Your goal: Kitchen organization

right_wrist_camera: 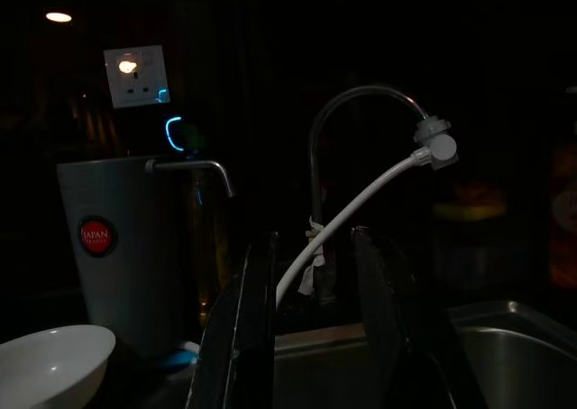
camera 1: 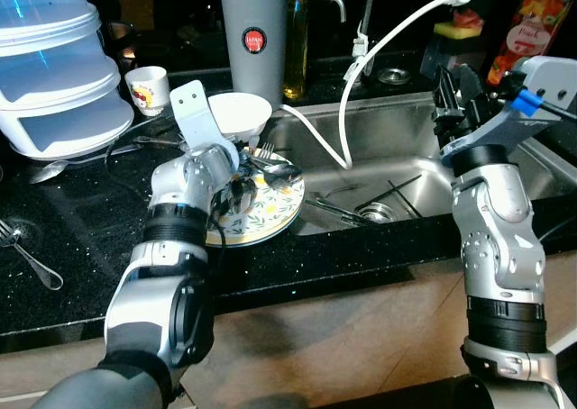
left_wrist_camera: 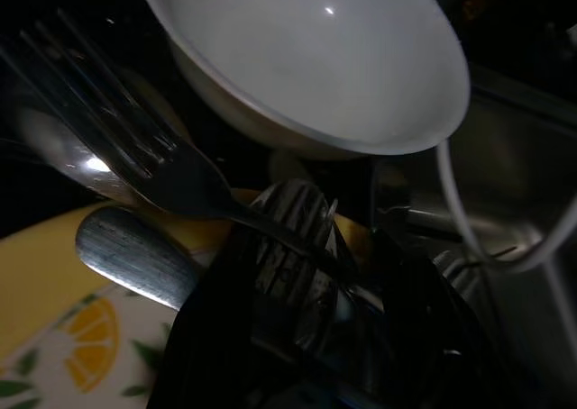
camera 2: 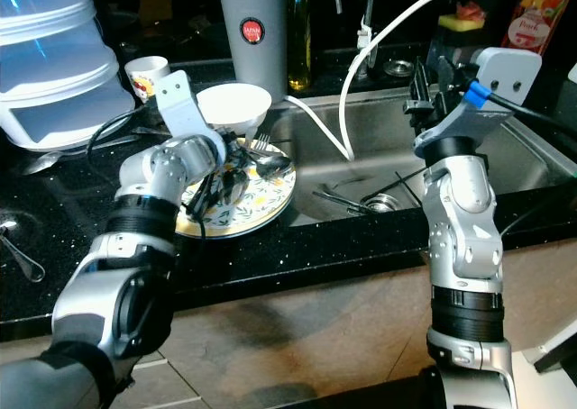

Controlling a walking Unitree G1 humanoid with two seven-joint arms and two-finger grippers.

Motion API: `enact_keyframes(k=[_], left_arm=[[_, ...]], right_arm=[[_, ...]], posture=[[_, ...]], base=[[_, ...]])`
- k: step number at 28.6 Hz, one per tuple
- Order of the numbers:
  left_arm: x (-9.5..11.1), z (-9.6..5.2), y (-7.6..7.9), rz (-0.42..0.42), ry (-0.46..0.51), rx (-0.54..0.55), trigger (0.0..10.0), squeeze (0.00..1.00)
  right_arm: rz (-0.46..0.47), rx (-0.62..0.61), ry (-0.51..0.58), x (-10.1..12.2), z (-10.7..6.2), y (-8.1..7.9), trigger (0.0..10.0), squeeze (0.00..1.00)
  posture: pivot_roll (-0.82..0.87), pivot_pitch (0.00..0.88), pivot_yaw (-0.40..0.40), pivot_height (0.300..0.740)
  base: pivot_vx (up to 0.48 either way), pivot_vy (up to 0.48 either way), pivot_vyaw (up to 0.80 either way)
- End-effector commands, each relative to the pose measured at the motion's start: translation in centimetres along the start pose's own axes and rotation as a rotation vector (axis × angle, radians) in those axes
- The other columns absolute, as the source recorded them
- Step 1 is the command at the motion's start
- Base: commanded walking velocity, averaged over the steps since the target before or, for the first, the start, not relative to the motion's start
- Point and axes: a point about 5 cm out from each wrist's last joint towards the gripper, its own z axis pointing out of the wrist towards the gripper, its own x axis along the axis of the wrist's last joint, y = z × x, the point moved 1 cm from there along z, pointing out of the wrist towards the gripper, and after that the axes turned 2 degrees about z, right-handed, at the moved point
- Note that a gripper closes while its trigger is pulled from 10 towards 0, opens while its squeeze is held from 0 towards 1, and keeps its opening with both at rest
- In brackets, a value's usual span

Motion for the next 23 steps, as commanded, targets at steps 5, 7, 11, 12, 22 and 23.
enact_keyframes(k=[5,7,11,12,22,23], left_arm=[[-3.6,1.3,-3.2,-0.058,-0.124,0.093,0.0,0.00],[-3.5,1.3,-3.5,-0.071,-0.107,0.106,0.0,0.00],[-2.2,1.3,-3.8,-0.052,-0.019,0.124,0.0,0.00],[-2.1,1.3,-3.8,-0.042,-0.009,0.128,0.0,0.00],[1.8,0.2,-1.6,-0.040,0.254,0.012,4.5,0.00],[2.9,-0.4,-0.9,-0.047,0.316,-0.026,10.0,0.00]], right_arm=[[-0.007,0.001,0.010,0.3,0.2,0.1,10.0,0.00],[-0.008,0.001,0.010,0.3,0.2,0.2,10.0,0.00],[-0.007,0.006,0.010,0.3,0.3,0.1,10.0,0.00],[-0.007,0.007,0.010,0.3,0.3,0.1,10.0,0.00],[-0.003,0.011,0.010,0.2,0.4,-0.1,10.0,0.00],[-0.003,0.011,0.010,0.2,0.5,-0.1,10.0,0.00]], posture=[[-0.01,0.000,0.029,0.740],[-0.01,0.000,0.027,0.740],[-0.01,0.000,0.022,0.740],[-0.01,0.000,0.022,0.740],[-0.01,0.000,0.017,0.740],[-0.01,0.000,0.017,0.740]], base=[[0.000,0.000,0.00],[0.000,0.000,0.00],[0.000,0.000,0.00],[0.000,0.000,0.00],[0.000,0.000,0.00],[0.000,0.000,0.00]])
